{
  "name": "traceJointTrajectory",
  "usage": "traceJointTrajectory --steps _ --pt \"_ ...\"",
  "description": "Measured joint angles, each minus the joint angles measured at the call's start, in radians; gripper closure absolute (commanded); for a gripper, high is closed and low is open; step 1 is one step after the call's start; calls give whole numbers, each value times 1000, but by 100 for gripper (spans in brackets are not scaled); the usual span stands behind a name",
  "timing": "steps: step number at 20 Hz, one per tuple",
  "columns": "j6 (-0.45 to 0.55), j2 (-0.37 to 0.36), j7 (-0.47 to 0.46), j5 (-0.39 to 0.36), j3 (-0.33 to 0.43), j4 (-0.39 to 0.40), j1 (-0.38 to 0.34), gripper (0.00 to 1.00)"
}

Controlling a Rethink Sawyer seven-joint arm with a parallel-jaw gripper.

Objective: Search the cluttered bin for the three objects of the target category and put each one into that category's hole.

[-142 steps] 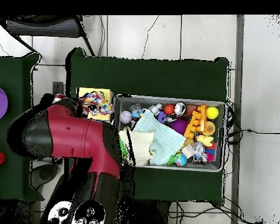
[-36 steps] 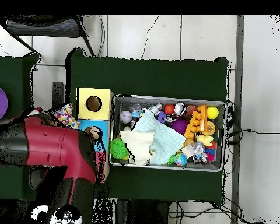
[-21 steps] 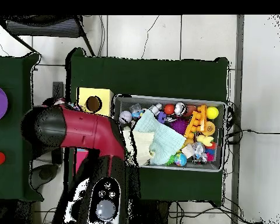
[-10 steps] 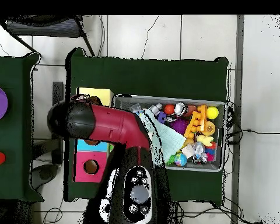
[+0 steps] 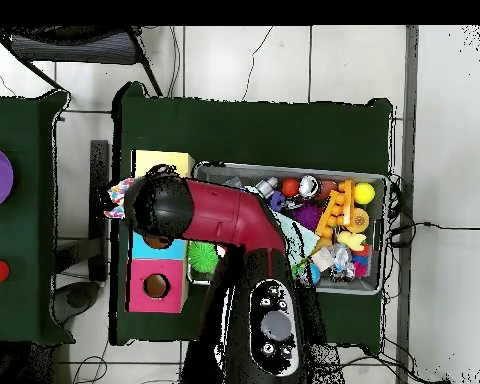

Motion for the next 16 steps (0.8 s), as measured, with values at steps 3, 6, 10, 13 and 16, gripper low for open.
traceJointTrajectory --steps 3,6,10,13,16 --pt "-12 -11 0 -22 27 12 -30 100" --pt "-33 -14 0 -36 55 14 -51 100" --pt "-80 -13 0 -39 107 17 -73 100" --pt "-117 -5 0 -40 146 16 -81 100" --pt "-131 5 0 -40 174 16 -80 100"
